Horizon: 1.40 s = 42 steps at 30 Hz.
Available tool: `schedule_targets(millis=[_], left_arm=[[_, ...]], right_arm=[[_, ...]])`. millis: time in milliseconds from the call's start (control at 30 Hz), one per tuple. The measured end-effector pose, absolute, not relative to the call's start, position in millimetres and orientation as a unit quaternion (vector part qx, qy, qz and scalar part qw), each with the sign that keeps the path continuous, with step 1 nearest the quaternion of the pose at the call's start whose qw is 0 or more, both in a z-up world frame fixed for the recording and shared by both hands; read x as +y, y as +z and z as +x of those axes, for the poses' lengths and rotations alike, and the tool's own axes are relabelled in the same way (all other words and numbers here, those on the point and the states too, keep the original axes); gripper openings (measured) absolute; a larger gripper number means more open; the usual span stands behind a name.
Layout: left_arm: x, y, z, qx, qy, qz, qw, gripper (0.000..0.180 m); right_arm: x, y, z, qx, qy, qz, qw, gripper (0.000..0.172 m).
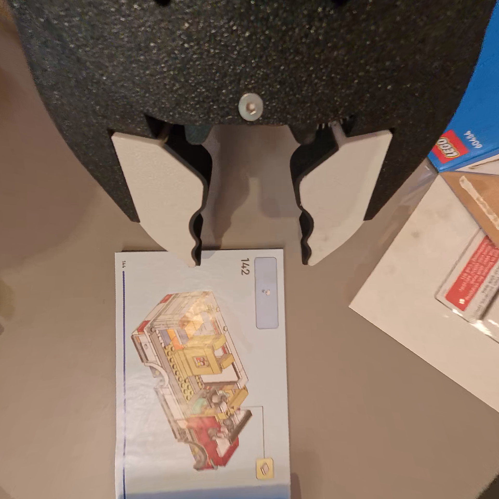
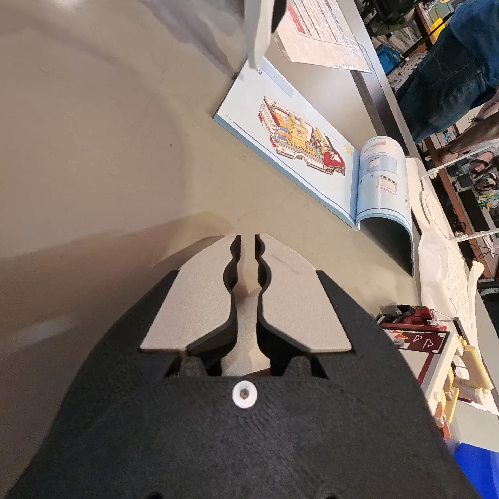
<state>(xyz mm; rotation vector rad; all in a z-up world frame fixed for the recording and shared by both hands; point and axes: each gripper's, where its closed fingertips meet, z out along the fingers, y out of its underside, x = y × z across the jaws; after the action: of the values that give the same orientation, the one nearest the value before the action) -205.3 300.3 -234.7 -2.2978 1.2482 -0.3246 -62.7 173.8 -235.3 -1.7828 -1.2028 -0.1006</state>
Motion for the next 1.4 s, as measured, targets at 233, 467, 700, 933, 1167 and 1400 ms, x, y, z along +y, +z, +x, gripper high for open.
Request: schedule_targets(millis=[233, 467, 700, 933, 1167, 1400], left_arm=[[303, -180, -156, 0.472, -0.195, -0.76, 0.403, 0.057], [238, -155, -55, 0.537, -0.316, -0.667, 0.409, 0.049], [222, -161, -13, 0.543, -0.316, -0.667, 0.4, 0.049], [208, -167, -2, 0.541, -0.34, -0.663, 0.389, 0.049], [185, -176, 6, 0.577, -0.35, -0.637, 0.372, 0.049], [179, -175, -3, 0.592, -0.326, -0.631, 0.381, 0.049]], right_arm=[[173, -233, -63, -0.496, -0.049, -0.717, 0.487, 0.016], [164, -225, -44, -0.487, -0.063, -0.705, 0.512, 0.024], [157, -173, 16, -0.358, -0.079, -0.706, 0.606, 0.033], [151, -171, 93, -0.183, -0.116, -0.763, 0.609, 0.058], [148, -202, 104, -0.161, -0.102, -0.826, 0.53, 0.068], [147, -214, 60, -0.22, -0.082, -0.832, 0.503, 0.063]])
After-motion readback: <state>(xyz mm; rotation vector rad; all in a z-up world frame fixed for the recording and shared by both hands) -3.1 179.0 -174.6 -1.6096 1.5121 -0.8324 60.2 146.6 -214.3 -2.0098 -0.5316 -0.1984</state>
